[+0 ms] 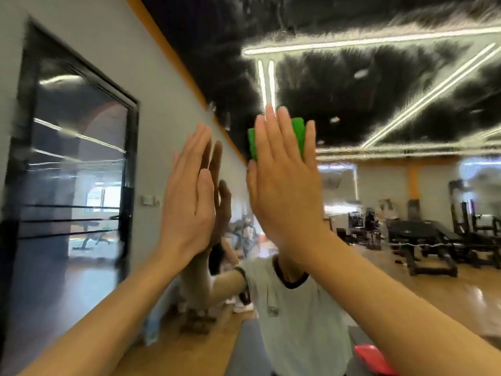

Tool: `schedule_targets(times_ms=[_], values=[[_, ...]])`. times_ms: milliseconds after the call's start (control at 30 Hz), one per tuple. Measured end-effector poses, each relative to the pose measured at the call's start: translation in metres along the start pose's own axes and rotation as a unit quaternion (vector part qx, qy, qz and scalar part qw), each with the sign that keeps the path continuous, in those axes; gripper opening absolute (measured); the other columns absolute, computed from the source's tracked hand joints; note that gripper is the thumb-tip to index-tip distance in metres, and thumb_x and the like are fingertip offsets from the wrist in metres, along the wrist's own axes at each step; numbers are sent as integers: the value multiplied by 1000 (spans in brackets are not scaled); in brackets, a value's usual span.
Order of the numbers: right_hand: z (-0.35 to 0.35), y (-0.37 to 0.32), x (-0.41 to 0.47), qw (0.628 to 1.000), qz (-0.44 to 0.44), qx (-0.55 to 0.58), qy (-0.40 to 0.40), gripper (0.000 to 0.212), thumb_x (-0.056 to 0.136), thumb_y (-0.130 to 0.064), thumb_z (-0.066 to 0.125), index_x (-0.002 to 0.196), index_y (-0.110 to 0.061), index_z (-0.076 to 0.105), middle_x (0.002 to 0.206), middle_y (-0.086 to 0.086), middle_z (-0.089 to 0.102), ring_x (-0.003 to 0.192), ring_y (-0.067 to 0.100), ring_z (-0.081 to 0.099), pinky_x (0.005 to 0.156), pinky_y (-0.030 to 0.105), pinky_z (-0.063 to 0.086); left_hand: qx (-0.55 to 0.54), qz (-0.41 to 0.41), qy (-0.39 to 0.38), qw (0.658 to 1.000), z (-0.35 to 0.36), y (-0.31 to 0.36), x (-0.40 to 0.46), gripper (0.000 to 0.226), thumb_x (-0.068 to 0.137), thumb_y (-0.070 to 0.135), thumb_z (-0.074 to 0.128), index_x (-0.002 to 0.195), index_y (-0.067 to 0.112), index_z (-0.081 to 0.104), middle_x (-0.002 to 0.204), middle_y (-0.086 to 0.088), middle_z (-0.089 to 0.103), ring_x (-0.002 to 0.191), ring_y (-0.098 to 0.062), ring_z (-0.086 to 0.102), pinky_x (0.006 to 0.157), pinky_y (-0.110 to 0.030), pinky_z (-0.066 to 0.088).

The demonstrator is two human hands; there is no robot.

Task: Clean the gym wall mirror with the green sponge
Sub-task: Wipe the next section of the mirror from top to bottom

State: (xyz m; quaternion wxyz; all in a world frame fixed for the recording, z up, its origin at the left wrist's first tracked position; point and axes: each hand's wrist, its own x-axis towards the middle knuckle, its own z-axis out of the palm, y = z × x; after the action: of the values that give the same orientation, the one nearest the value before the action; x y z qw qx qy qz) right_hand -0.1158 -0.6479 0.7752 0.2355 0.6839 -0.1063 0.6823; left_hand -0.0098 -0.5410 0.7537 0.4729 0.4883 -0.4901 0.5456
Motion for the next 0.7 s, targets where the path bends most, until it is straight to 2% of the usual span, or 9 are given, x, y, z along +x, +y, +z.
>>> schedule_targets(times_ms=[67, 133, 200, 300, 400, 467, 533, 633, 700], values=[[10, -29, -17, 997, -77, 0, -26, 61, 104, -30, 19, 160, -7, 16, 168, 13, 10, 156, 27, 3, 125, 49, -9, -41, -7, 4, 999, -8, 1, 0, 49, 106, 16, 29, 153, 5, 35, 161, -6, 34, 151, -17, 29, 125, -42, 21], [11, -35, -57, 991, -123, 7, -53, 61, 104, -30, 27, 159, -7, 20, 167, 13, 12, 156, 26, 6, 125, 47, -8, -15, -7, 2, 1000, -14, -1, -8, 49, 107, 16, 28, 154, 5, 35, 162, -7, 33, 152, -16, 26, 127, -34, 15], [5, -29, -97, 986, -149, 25, -67, 57, 105, -30, 23, 157, -7, 27, 166, 13, 19, 155, 26, 11, 125, 45, -4, 9, -18, -1, 1000, -16, -3, -21, 49, 108, 17, 27, 155, 8, 34, 163, -4, 32, 153, -13, 23, 127, -30, 10], [3, -22, -92, 979, -193, 3, -64, 59, 102, -31, 24, 155, -6, 31, 164, 12, 25, 154, 26, 16, 126, 44, 0, -7, -52, -2, 999, -11, -1, -35, 49, 108, 20, 27, 156, 12, 32, 163, -2, 32, 152, -11, 25, 126, -37, 15], [7, -32, -18, 983, -174, -30, -43, 58, 106, -33, 24, 158, -7, 22, 166, 12, 19, 155, 27, 10, 125, 46, -4, 8, -46, 21, 999, -8, 1, -36, 55, 107, 31, 23, 158, 11, 27, 164, -4, 31, 151, -9, 25, 126, -30, 17], [11, -39, 17, 988, -148, -39, -27, 58, 108, -34, 22, 159, -8, 19, 167, 13, 16, 156, 28, 6, 124, 46, -7, 7, -37, 28, 999, -6, -1, -36, 58, 106, 36, 22, 159, 13, 24, 164, 2, 27, 151, -1, 23, 125, -30, 18], [14, -43, 8, 989, -139, -40, -32, 58, 109, -34, 20, 160, -7, 13, 168, 14, 10, 156, 28, 2, 125, 46, -7, 10, -29, 35, 999, -5, -5, -37, 58, 105, 36, 21, 159, 14, 22, 162, 9, 23, 149, 5, 20, 126, -31, 18], [9, -42, -53, 982, -174, -37, -56, 62, 108, -33, 25, 159, -3, 8, 168, 16, 5, 156, 29, -2, 125, 45, -10, 36, -8, 30, 999, -6, -9, -36, 53, 107, 32, 21, 158, 18, 22, 160, 10, 25, 151, -6, 24, 125, -26, 13], [6, -38, -72, 975, -212, -44, -58, 63, 105, -34, 28, 158, -3, 15, 167, 15, 12, 156, 28, 5, 125, 44, -7, 64, 3, 19, 998, -6, -10, -35, 47, 108, 28, 24, 155, 23, 22, 161, 8, 25, 152, -11, 22, 126, -32, 13]])
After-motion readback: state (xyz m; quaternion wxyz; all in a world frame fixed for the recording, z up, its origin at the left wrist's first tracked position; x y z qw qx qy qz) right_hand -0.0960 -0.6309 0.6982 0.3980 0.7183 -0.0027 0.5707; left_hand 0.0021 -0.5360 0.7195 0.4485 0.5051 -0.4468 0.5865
